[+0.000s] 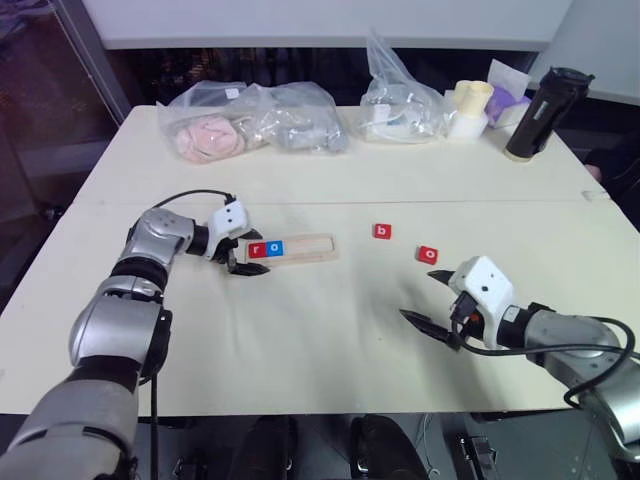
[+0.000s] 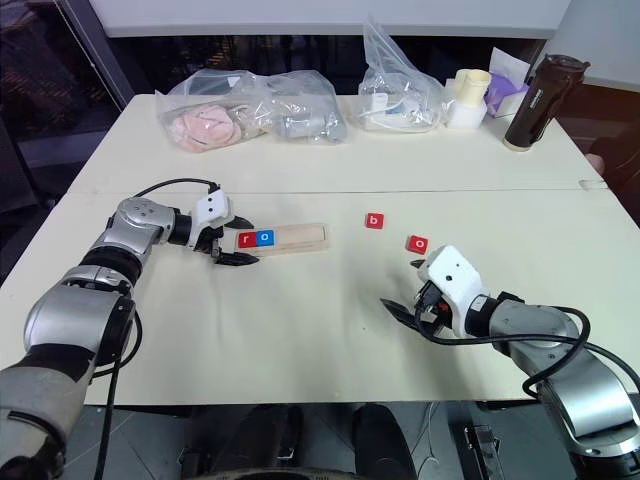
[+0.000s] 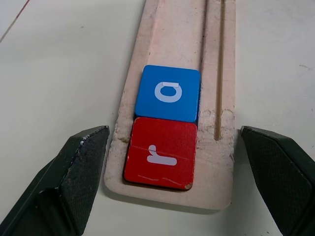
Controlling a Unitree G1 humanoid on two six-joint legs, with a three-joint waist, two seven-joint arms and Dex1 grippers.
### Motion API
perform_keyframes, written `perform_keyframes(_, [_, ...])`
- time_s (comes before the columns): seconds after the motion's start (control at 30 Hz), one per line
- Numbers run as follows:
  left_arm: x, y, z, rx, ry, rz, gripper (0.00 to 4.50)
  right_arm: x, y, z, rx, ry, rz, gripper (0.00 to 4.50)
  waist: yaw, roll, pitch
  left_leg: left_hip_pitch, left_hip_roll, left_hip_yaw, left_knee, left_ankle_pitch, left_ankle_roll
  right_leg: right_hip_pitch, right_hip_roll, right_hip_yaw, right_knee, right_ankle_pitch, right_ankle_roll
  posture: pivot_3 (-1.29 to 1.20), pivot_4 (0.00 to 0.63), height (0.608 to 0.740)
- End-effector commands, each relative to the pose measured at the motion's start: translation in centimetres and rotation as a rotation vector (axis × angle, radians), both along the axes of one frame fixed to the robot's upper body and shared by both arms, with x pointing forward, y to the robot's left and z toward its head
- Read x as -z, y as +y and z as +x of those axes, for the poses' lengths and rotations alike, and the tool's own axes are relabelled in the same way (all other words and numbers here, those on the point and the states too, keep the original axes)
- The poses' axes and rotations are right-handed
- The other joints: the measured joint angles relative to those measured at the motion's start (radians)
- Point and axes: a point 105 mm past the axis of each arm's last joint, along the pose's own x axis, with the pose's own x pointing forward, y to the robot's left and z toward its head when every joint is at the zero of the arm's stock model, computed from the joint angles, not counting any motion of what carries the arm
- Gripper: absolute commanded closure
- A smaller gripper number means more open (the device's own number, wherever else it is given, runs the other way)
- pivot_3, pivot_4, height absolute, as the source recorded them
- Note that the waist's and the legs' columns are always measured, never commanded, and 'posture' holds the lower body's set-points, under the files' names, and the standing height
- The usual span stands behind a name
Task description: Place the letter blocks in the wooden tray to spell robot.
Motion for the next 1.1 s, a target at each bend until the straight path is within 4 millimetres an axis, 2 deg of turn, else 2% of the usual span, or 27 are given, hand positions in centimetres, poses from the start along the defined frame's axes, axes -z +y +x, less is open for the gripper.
perform_keyframes(0.03, [1.9, 0.3, -0.7, 0.018, 0.039, 0.076, 0.0, -0.8, 0.7, -0.4, -0.022, -0.035, 0.003, 0.03, 0.0, 0.0, -0.001, 0.0, 0.0, 0.0, 0.0, 0.0, 0.0, 0.0, 0.0, 0.0, 0.0, 0.0, 0.0, 0.0, 0.15, 0.74])
perform_keyframes(0.27, [2.1, 0.1, -0.9, 0.032, 0.042, 0.075, 0.0, -0.8, 0.6, -0.3, -0.022, -0.034, 0.0, 0.03, 0.0, 0.0, -0.001, 0.001, 0.0, 0.0, 0.0, 0.0, 0.0, 0.001, 0.0, 0.0, 0.0, 0.0, 0.0, 0.0, 0.15, 0.74])
perform_keyframes(0.37, [2.1, 0.0, -1.0, 0.042, 0.044, 0.07, 0.83, -0.8, 0.7, -0.3, -0.023, -0.034, 0.0, 0.0, 0.001, 0.0, -0.001, 0.001, 0.0, 0.0, 0.0, 0.0, 0.0, 0.001, 0.0, 0.0, 0.0, 0.0, 0.0, 0.0, 0.15, 0.74])
perform_keyframes(0.4, [2.1, 0.0, -1.0, 0.046, 0.044, 0.068, 1.25, -0.8, 0.7, -0.3, -0.024, -0.035, 0.001, 0.0, 0.001, 0.0, -0.002, 0.001, 0.0, 0.0, 0.0, 0.0, 0.0, 0.001, 0.0, 0.0, 0.0, 0.0, 0.0, 0.0, 0.15, 0.74])
perform_keyframes(0.43, [2.0, -0.1, -1.0, 0.049, 0.044, 0.066, 1.37, -0.8, 0.8, -0.3, -0.024, -0.035, 0.001, 0.0, 0.001, 0.0, -0.002, 0.001, 0.0, 0.0, 0.0, 0.0, 0.0, 0.001, 0.0, 0.0, 0.001, 0.0, 0.0, 0.0, 0.15, 0.74])
perform_keyframes(0.77, [1.6, -0.7, -1.8, 0.136, 0.053, 0.031, 1.37, -0.8, 1.1, -0.2, -0.029, -0.034, 0.007, 0.0, 0.0, 0.0, -0.002, 0.001, 0.0, 0.0, 0.0, 0.0, 0.0, 0.001, 0.0, 0.0, 0.001, 0.0, 0.0, 0.0, 0.15, 0.74])
perform_keyframes(0.9, [1.4, -1.7, -2.9, 0.253, 0.05, -0.01, 1.37, -0.6, 1.2, -0.3, -0.026, -0.032, 0.012, 0.0, 0.0, 0.0, -0.002, 0.001, 0.0, 0.0, 0.0, 0.0, 0.0, 0.001, -0.001, 0.0, 0.001, 0.0, 0.0, 0.0, 0.15, 0.74])
perform_keyframes(1.1, [2.2, -2.8, -4.2, 0.327, 0.039, -0.016, 1.37, -0.3, 1.6, -0.2, -0.034, -0.028, 0.02, 0.0, 0.0, 0.0, -0.002, 0.001, 0.0, 0.0, 0.0, 0.0, 0.0, 0.001, -0.002, 0.001, 0.0, 0.0, 0.0, 0.0, 0.15, 0.74])
